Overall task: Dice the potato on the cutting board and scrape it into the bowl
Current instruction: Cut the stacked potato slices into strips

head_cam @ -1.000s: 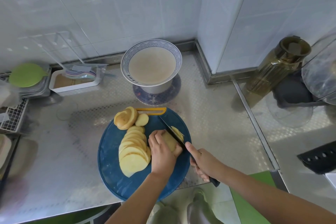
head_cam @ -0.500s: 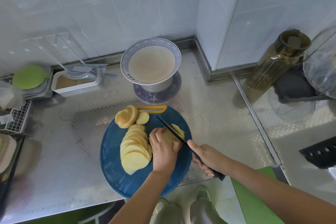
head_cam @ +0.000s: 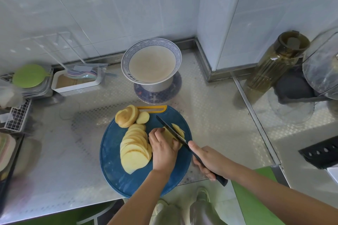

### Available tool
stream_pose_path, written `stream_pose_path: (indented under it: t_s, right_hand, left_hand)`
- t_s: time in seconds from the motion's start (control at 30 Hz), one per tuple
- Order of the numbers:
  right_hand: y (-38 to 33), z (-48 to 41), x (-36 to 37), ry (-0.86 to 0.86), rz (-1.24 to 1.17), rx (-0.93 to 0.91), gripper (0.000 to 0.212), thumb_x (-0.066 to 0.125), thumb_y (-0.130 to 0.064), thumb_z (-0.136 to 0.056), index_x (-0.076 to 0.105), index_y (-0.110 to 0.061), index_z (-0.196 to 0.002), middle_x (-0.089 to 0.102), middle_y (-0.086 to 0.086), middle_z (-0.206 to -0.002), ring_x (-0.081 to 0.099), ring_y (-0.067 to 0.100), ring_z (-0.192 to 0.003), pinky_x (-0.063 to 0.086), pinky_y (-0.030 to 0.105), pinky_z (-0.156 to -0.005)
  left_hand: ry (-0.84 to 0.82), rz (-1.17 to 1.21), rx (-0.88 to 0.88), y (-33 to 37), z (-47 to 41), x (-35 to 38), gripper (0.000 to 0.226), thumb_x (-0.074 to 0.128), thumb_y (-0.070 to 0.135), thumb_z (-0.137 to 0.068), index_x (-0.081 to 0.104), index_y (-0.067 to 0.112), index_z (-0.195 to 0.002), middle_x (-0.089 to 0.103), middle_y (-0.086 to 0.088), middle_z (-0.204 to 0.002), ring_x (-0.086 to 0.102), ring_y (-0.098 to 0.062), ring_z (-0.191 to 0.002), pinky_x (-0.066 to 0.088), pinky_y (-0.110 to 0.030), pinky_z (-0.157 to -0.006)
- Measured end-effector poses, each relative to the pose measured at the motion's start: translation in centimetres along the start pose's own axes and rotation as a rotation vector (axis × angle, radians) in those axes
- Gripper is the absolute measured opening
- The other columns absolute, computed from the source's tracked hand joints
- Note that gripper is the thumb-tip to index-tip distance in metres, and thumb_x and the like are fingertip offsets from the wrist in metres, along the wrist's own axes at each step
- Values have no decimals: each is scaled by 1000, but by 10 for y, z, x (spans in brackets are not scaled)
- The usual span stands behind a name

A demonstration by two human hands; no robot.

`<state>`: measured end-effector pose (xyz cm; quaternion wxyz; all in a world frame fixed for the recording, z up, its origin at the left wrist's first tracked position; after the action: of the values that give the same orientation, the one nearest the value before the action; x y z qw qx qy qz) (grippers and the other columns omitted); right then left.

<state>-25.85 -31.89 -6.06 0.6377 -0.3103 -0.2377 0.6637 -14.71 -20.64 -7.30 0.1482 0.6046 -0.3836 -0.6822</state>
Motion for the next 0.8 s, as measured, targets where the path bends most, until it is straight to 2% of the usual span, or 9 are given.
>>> stream_pose_path:
  t_s: [0.07,0.2,0.33,0.5,0.8]
  right_hand:
    - [-1,0,2,-1,5,3,68,26,-69,-95,39,-15,-57,38,2,-41,33,17,-33,36,24,-42]
    - [-2,-1,3,0,18,15,68,26,-69,-95,39,-14,-57,37,1,-41,34,16,-32,36,26,-43]
    - [-4,-1,4,-7,73,40,69,23,-72,-93,36,-15,-57,36,2,-41,34,16,-32,36,25,-45]
    - [-8,0,6,-25,100,120,68,19,-72,-94,32,-15,-60,33,-2,-35,33,15,-30,35,26,-45]
    - [-12,-1,8,-28,125,187,69,17,-74,-93,32,-16,-60,33,-3,-34,32,14,-30,37,27,-48]
  left_hand:
    - [-1,-6,-1,-1,0,0,50,51,31,-79,48,-6,-113,44,-19,-114,46,-32,-106,33,-30,-96]
    - [-11,-20,6,-2,-1,2,45,70,7,-76,48,-8,-113,44,-20,-114,47,-35,-107,33,-30,-96]
    - [-9,-35,26,-2,-1,2,45,67,13,-78,48,-8,-113,44,-21,-111,48,-36,-103,35,-32,-95]
    - [-15,-21,17,-3,-2,3,47,71,4,-75,48,-9,-114,44,-21,-112,47,-35,-105,34,-30,-95]
    - [-17,-15,25,-6,-4,5,48,71,4,-77,48,-9,-117,44,-22,-113,48,-35,-105,36,-31,-94]
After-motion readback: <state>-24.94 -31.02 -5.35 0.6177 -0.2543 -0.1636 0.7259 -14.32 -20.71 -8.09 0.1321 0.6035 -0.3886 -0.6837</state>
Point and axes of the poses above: each hand's wrist, its own z-axis away from the middle knuckle, its own x-axis out of the palm, y = z × x, the point moved 5 cm from there along -z, towards the middle knuckle
